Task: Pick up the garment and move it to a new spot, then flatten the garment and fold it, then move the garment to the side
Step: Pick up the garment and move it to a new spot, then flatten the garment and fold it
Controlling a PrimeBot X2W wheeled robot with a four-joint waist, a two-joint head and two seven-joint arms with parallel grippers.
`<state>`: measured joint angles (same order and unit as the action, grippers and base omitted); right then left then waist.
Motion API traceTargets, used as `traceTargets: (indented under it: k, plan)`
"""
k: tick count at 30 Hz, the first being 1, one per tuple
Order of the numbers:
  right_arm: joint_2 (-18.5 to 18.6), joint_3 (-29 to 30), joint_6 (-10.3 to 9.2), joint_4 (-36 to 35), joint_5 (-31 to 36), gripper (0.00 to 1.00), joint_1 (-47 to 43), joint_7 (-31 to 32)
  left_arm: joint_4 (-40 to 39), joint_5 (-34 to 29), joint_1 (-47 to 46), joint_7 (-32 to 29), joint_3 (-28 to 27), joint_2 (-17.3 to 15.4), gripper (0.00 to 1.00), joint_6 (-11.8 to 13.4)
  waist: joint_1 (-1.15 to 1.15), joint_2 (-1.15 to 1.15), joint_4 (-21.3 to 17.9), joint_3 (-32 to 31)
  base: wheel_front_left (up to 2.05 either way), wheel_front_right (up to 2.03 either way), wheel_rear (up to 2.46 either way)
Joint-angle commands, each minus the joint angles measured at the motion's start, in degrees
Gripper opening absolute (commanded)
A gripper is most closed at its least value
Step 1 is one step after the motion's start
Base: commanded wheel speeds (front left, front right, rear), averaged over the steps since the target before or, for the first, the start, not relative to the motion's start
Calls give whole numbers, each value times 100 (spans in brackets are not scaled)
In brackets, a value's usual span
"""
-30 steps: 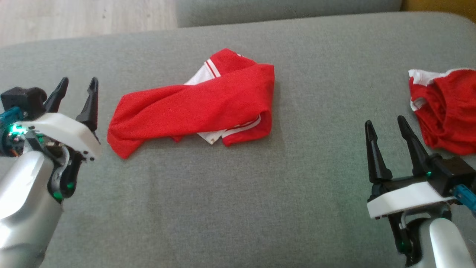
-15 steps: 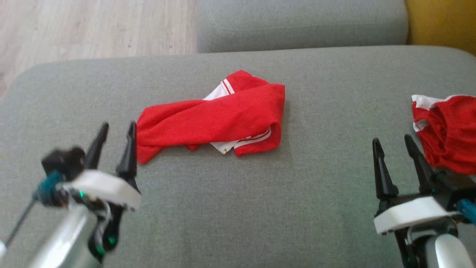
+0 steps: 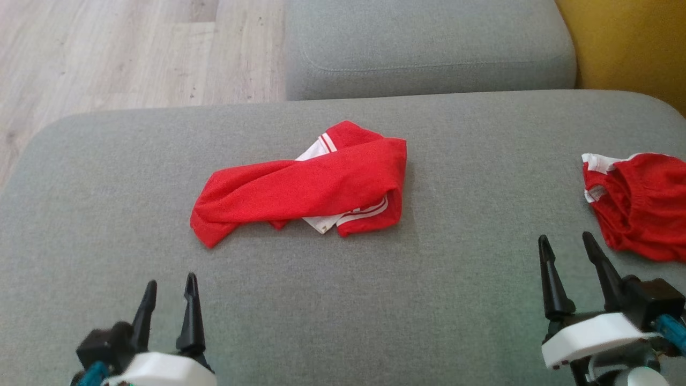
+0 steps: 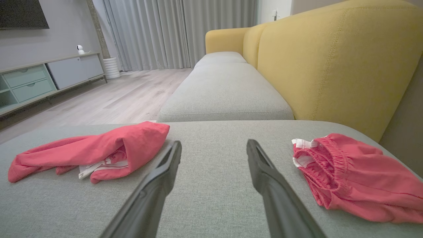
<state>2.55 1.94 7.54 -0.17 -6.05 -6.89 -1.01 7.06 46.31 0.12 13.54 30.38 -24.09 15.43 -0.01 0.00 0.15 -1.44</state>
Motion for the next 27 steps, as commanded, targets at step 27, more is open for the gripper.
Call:
traceTargets:
  k: [27]
  plan:
    - [32,-278,-5,81,55,100,279,-119,-276,-236,-114,95,-106,74,100,135,1,0,144,122,0,0,0]
